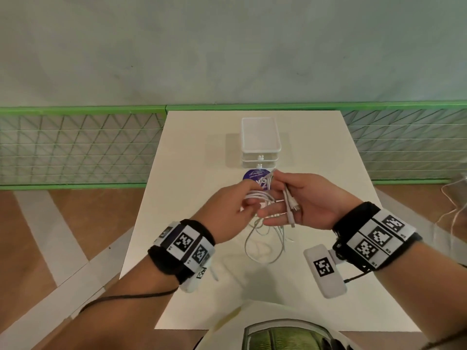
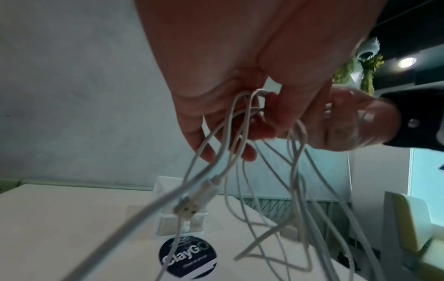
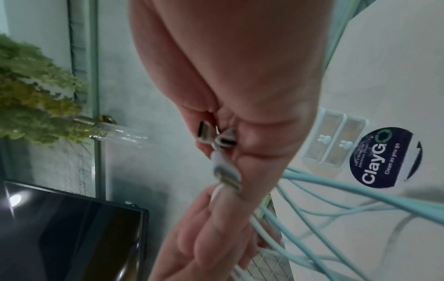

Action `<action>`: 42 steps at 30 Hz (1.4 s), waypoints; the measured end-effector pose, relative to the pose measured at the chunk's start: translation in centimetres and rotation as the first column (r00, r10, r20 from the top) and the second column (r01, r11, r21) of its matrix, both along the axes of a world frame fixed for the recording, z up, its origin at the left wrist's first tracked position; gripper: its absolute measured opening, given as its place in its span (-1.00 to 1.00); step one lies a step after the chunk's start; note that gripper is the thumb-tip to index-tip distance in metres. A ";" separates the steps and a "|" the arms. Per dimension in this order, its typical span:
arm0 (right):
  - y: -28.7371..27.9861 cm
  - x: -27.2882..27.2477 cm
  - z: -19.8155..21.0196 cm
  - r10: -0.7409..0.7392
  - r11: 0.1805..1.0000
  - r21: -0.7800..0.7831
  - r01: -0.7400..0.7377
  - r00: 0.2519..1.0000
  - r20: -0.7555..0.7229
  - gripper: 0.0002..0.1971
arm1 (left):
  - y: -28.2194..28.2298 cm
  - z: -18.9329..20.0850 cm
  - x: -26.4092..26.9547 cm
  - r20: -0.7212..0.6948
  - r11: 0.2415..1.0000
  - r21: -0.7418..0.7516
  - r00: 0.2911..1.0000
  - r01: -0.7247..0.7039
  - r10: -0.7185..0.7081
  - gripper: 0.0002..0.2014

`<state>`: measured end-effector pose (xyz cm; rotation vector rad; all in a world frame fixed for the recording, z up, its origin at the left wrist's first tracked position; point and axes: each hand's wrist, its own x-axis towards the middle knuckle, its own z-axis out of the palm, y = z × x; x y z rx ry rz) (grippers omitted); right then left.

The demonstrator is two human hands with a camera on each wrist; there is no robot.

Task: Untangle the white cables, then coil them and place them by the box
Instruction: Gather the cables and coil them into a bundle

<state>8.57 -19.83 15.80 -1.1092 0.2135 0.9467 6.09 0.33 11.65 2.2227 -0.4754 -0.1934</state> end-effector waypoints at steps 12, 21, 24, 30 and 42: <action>-1.6 -0.2 -0.4 -0.016 0.996 -0.083 0.019 0.999 0.037 -0.56 | 3.3 -0.3 0.6 -0.032 0.973 0.139 0.982 -0.182 0.188 -0.30; 1.2 -1.0 2.0 0.304 0.927 -0.264 -0.265 0.945 0.120 -0.72 | -1.6 1.8 1.0 0.033 0.979 -0.193 0.998 0.059 -0.054 -0.53; 0.6 -1.0 2.1 0.264 0.949 -0.207 -0.236 0.957 0.121 -0.72 | -1.1 0.7 0.8 -0.091 0.978 -0.206 0.996 -0.018 -0.001 -0.75; 0.4 -1.3 1.9 0.228 0.934 -0.308 -0.180 0.965 0.130 -0.72 | -0.6 0.9 0.6 -0.245 0.907 -0.413 0.969 -0.083 -0.023 -0.84; 0.6 -1.5 1.6 0.093 0.977 -0.200 -0.074 0.992 0.086 -0.68 | 0.4 0.4 0.9 -0.116 0.953 -0.255 0.984 -0.164 0.138 -0.53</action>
